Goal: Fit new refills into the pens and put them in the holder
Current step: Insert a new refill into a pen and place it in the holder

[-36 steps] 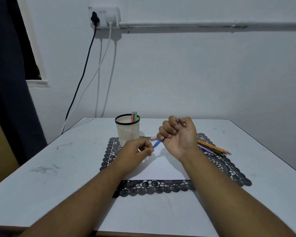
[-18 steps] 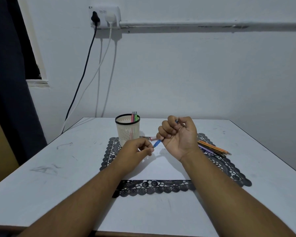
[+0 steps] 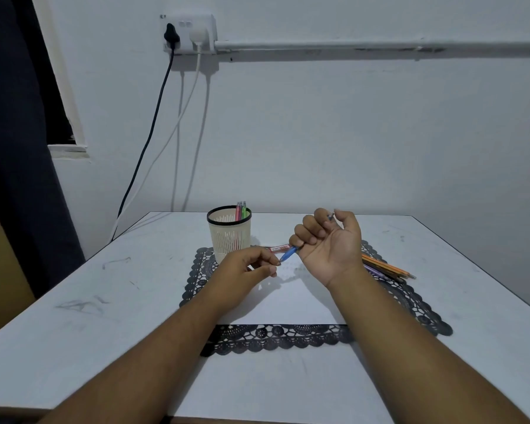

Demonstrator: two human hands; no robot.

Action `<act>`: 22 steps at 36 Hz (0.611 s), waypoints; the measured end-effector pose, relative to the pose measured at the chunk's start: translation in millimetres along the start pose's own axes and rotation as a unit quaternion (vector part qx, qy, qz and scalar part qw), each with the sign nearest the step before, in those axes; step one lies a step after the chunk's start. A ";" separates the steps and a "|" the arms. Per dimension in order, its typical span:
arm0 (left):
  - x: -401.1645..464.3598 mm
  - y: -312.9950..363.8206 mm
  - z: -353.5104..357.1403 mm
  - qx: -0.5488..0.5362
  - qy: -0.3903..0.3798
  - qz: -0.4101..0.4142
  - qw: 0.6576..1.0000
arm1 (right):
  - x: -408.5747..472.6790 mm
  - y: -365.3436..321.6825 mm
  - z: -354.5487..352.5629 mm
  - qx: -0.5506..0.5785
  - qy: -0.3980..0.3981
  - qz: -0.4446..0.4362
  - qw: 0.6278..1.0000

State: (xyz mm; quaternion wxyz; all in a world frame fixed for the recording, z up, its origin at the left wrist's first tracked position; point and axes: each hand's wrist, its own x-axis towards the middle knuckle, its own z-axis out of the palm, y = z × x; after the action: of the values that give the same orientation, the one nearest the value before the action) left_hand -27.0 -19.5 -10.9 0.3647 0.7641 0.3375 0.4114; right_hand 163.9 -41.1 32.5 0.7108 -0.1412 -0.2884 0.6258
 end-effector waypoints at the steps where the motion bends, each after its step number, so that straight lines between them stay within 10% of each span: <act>1: 0.1 0.5 -0.1 0.000 -0.002 0.001 1.000 | 0.7 -0.5 -1.0 0.009 0.008 0.004 1.000; 22: -0.9 2.2 0.9 0.029 0.016 0.015 0.999 | 0.4 2.6 -4.0 0.031 0.023 0.008 0.999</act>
State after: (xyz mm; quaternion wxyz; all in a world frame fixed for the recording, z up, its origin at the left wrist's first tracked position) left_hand -26.1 -21.6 -9.8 0.3307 0.7728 0.3432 0.4191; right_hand 164.1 -39.6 28.0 0.7159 -0.1358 -0.2515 0.6370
